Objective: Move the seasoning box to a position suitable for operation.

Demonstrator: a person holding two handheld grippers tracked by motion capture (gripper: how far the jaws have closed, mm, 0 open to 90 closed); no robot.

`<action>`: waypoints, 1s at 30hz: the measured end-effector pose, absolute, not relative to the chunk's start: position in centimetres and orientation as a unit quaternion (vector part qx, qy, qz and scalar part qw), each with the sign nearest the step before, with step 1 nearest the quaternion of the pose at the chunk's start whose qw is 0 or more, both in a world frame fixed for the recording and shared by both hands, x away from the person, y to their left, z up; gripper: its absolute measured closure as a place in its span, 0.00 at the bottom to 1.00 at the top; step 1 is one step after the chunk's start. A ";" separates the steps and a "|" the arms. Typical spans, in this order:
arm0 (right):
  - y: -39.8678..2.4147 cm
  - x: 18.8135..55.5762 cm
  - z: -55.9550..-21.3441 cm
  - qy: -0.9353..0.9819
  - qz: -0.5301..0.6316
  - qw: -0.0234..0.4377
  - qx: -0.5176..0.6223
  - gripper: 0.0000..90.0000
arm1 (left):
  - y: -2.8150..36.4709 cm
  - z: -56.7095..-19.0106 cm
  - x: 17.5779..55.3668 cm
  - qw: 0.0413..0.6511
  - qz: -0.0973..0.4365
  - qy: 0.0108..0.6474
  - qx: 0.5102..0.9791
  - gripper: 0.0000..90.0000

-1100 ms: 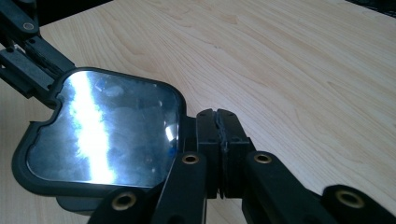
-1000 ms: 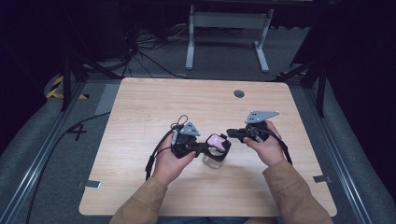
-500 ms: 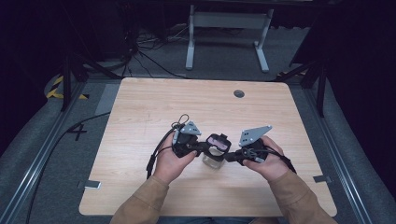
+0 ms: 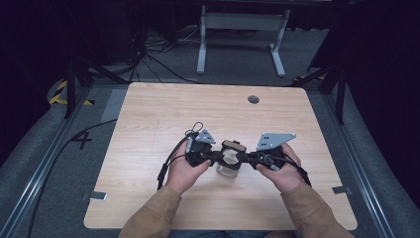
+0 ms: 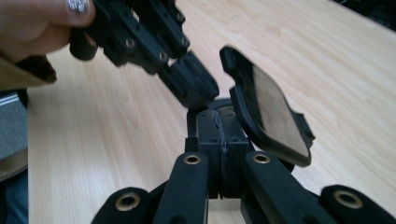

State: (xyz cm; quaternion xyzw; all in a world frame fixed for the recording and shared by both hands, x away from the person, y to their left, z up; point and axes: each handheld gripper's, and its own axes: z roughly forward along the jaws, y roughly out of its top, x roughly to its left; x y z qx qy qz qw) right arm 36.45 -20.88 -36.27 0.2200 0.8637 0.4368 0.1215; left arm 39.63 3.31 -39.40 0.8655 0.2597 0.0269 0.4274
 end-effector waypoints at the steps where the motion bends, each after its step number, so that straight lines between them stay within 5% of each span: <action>1: -20.9 36.5 -36.1 0.860 0.442 0.125 0.221 1.00 | 3.3 -39.4 39.6 0.427 0.027 0.260 0.866 0.94; 30: -22.6 39.3 -34.4 0.822 0.463 0.174 0.282 1.00 | 2.3 -38.8 39.3 0.395 0.057 0.240 0.885 0.97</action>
